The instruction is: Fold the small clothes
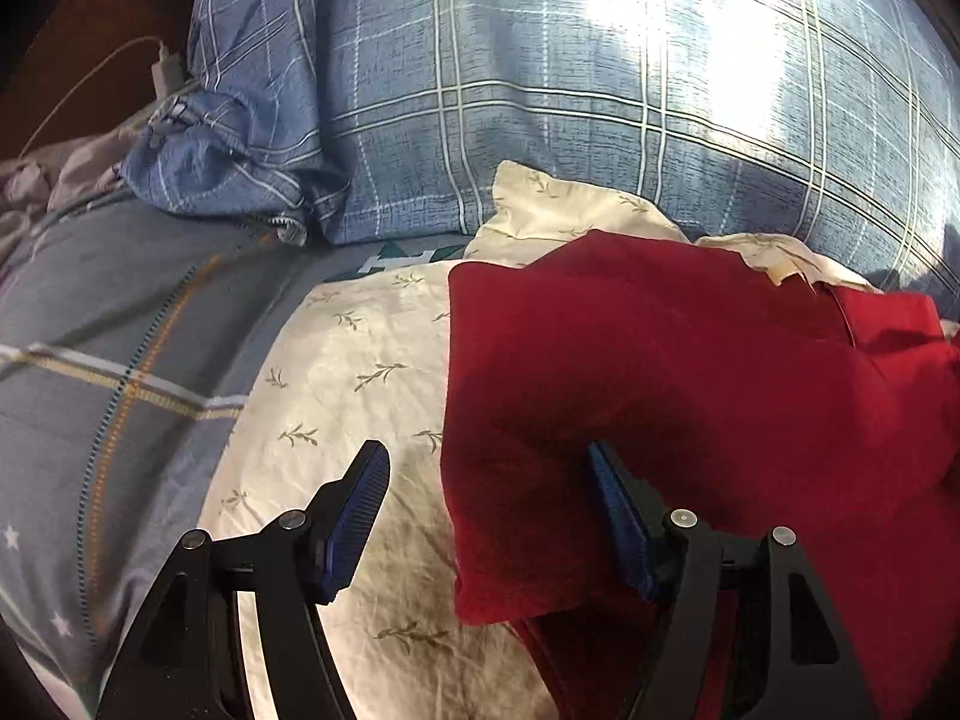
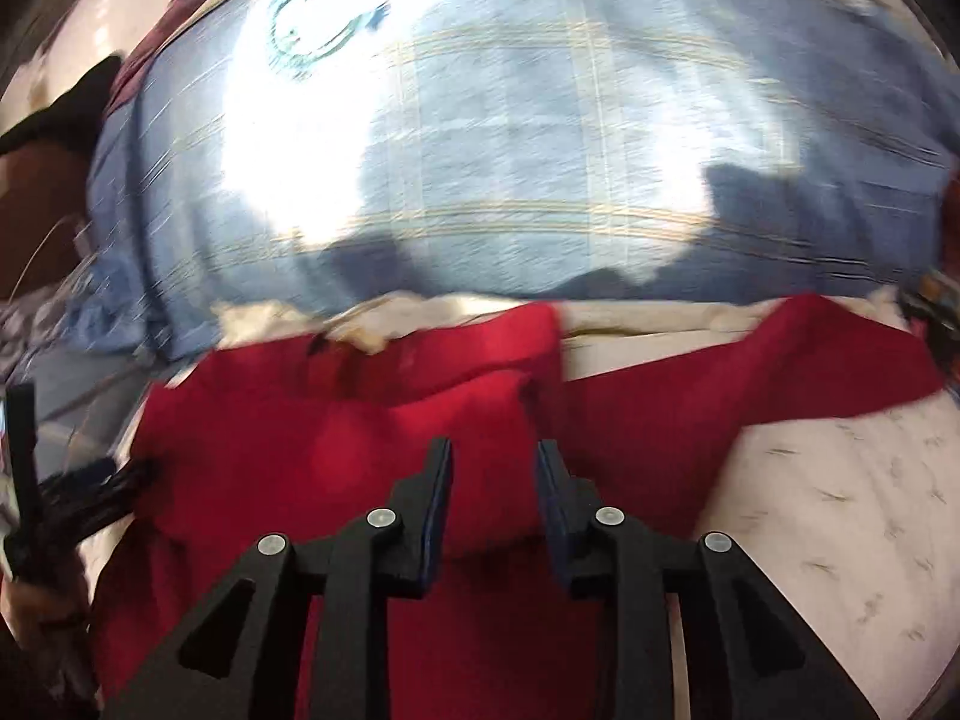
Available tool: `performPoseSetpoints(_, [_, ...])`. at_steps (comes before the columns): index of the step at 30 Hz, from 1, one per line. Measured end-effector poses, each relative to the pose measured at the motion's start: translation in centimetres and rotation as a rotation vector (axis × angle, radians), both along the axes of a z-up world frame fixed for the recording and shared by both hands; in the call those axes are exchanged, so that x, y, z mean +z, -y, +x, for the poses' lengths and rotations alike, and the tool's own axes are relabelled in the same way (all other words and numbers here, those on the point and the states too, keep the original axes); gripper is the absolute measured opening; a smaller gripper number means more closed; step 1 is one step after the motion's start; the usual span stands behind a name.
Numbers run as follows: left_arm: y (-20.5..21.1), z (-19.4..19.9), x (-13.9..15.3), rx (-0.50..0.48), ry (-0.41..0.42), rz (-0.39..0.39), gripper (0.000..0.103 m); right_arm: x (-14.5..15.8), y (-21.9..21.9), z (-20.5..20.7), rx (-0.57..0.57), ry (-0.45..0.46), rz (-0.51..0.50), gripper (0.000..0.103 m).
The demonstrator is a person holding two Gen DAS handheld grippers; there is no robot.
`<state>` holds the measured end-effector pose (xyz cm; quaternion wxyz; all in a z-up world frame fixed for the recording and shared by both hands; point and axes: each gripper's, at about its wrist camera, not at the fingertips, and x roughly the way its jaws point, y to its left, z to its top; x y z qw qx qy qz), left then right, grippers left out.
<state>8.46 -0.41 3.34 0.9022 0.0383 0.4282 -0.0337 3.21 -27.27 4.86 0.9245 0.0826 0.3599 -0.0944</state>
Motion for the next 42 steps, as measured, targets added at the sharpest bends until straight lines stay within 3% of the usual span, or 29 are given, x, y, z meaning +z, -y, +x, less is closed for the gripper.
performPoseSetpoints(6, [0.3,0.2,-0.5,-0.016,0.006,0.025,0.068,-4.4,1.0,4.3,-0.047,-0.121,-0.018,0.023])
performPoseSetpoints(12, [0.8,-1.5,2.0,-0.014,0.066,0.017,0.066,-2.1,0.5,1.3,-0.026,-0.062,-0.001,0.032])
performPoseSetpoints(16, [1.9,-3.0,3.3,-0.044,0.097,-0.028,0.066,-4.1,0.1,1.7,-0.013,-0.127,-0.012,0.034])
performPoseSetpoints(18, [2.8,-3.5,3.5,-0.08,0.086,-0.03,0.066,-3.6,0.0,1.1,0.003,-0.108,-0.014,0.034])
performPoseSetpoints(21, [3.8,-4.1,3.7,-0.114,0.081,-0.034,0.066,-1.4,1.7,-0.6,0.002,-0.049,0.077,0.048])
performPoseSetpoints(25, [4.9,-4.3,3.7,-0.139,0.07,-0.048,0.066,1.0,6.2,-2.4,-0.109,0.004,0.054,0.062])
performPoseSetpoints(26, [5.3,-4.4,3.5,-0.147,0.064,-0.049,0.066,1.4,8.2,-2.6,-0.153,0.006,0.064,0.07])
performPoseSetpoints(28, [5.8,-4.2,3.3,-0.159,0.057,-0.04,0.066,1.8,12.7,-3.4,-0.275,0.01,0.106,0.074])
performPoseSetpoints(34, [7.2,-3.9,2.4,-0.191,0.052,0.003,0.066,0.0,23.1,-7.2,-0.609,-0.029,0.146,0.074])
performPoseSetpoints(38, [7.3,-3.5,2.0,-0.19,0.04,0.005,0.066,-2.1,27.8,-9.3,-0.731,-0.028,0.252,0.074])
performPoseSetpoints(40, [7.5,-3.4,2.0,-0.191,0.039,0.015,0.066,-3.0,29.3,-9.5,-0.768,0.012,0.301,0.074])
performPoseSetpoints(42, [7.4,-3.4,2.0,-0.186,0.039,0.022,0.066,-3.1,30.4,-8.9,-0.778,0.07,0.283,0.07])
